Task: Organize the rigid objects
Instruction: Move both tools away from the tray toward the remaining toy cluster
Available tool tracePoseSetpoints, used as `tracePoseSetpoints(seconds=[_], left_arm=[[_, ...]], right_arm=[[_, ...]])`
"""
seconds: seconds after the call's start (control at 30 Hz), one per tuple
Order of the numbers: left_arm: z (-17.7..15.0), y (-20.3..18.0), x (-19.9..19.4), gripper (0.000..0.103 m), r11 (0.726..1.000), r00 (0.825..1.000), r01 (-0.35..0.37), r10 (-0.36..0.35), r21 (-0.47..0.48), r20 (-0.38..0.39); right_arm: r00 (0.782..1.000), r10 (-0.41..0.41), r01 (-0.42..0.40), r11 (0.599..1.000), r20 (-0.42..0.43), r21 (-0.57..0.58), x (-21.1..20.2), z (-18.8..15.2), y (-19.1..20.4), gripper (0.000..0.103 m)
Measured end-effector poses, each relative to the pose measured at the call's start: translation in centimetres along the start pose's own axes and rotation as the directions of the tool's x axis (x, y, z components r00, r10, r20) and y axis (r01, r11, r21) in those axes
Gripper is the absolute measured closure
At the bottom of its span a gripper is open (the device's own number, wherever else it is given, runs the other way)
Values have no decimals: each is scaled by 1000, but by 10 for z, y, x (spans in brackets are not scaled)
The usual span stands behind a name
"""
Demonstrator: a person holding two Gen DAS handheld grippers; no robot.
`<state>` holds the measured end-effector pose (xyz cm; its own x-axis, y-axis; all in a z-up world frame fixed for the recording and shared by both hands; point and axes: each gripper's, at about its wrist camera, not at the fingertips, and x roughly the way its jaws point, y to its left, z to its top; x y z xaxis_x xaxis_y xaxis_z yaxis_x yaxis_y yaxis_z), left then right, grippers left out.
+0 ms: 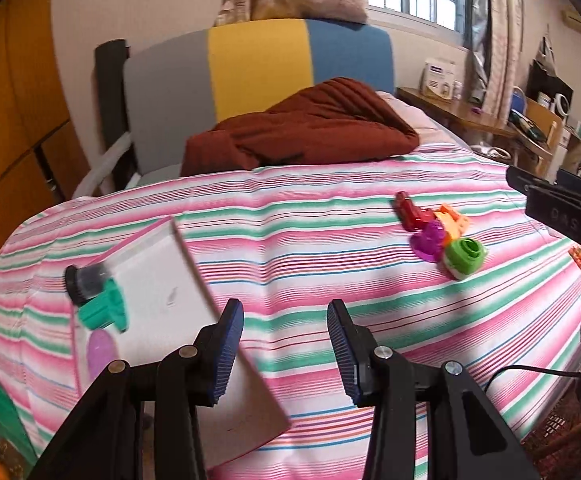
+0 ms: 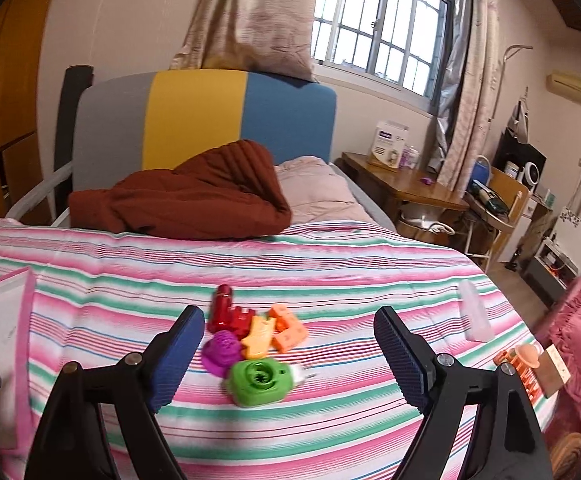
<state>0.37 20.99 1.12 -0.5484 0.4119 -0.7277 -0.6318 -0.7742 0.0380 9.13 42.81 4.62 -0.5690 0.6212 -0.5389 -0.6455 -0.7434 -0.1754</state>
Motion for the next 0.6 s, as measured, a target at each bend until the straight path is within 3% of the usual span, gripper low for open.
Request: tracePoseSetpoints(seconds=[0.3,0.5,0.6], left_arm=[[17,-30,21,59,998,999,44,-43,33,-28],[30,-50,50,59,993,988,122,-120,8,-93],[35,-67,63,59,989,983,148,-145,20,-110]], right_arm=[[1000,-14,14,1000,5,12,22,0,-18,15],[998,-26,31,995,-57,91,49,-5,-49,15],[991,-27,45,989,-128,139,64,-11,-63,15]])
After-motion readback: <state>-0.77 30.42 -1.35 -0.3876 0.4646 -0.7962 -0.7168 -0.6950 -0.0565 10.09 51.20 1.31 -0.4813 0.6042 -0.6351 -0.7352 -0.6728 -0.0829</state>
